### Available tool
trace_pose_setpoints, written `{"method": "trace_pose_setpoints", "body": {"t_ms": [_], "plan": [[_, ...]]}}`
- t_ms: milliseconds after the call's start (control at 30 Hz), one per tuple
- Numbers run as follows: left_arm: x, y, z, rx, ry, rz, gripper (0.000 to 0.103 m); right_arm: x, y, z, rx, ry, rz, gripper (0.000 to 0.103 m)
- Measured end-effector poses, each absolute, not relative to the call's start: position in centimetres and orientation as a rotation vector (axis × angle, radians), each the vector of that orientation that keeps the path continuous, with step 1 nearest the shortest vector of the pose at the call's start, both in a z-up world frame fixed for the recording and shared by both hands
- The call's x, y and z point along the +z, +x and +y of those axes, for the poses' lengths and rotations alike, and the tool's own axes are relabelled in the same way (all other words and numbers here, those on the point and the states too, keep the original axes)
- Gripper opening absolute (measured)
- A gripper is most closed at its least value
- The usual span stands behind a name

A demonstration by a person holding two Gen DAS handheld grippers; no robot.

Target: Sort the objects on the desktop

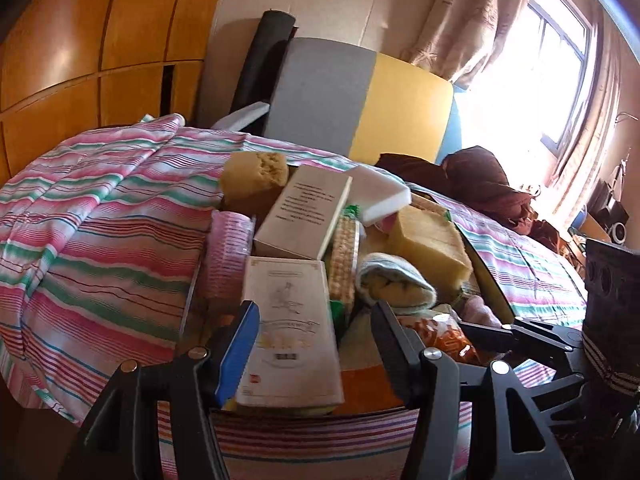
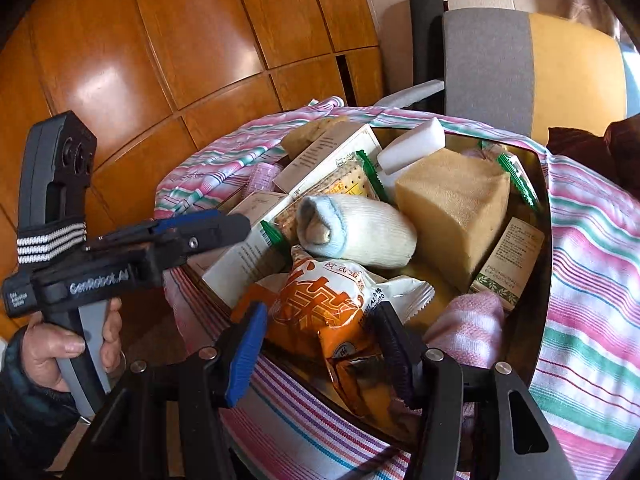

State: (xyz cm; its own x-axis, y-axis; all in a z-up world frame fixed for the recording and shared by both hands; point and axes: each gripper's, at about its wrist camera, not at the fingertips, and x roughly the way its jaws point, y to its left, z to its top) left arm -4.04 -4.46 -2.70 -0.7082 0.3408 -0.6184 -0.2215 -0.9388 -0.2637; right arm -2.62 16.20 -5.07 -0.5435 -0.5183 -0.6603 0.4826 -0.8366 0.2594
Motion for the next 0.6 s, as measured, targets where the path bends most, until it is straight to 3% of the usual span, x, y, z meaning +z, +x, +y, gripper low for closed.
{"method": "trace_pose_setpoints", "body": {"t_ms": [367,600], "plan": [[-2.1,-4.6,-3.7,2.607,-0.966,-0.226,0.059,-3.6,-1.0,17.7,-2.447,0.909,-0.120,0.060],[0.4,-10.9,-4.8,2.642,-0.973,-0.275,0.059,-2.9,-0.5,18.6,-2.512,0.877,-0.139,0.066]]}}
